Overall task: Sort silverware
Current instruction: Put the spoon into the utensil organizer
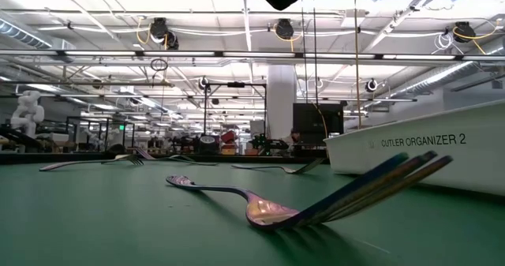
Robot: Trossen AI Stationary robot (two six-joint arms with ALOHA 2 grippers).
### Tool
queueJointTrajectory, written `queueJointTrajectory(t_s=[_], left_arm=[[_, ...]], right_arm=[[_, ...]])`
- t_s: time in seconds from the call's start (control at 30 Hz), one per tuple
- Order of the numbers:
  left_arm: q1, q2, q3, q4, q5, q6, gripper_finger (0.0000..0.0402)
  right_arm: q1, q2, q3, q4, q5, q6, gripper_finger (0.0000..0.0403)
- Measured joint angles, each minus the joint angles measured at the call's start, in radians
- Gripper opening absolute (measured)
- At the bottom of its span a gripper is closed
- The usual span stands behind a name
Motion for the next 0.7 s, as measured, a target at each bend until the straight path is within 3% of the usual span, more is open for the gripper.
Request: queueJointTrajectory(t_s=[0.3,0.6,0.7], left_arm=[[0.000,0.001,0.000,0.003,-0.010,-0.001,0.0139],[0.002,0.003,-0.002,-0.013,-0.037,0.005,0.0019],[-0.003,0.003,-0.002,-0.020,-0.074,-0.001,0.0014]], right_arm=[[0.000,0.000,0.000,0.000,0.000,0.000,0.0148],[0.000,0.000,0.000,0.001,0.000,0.000,0.0148],[0.000,0.000,0.000,0.000,0.000,0.000,0.0148]])
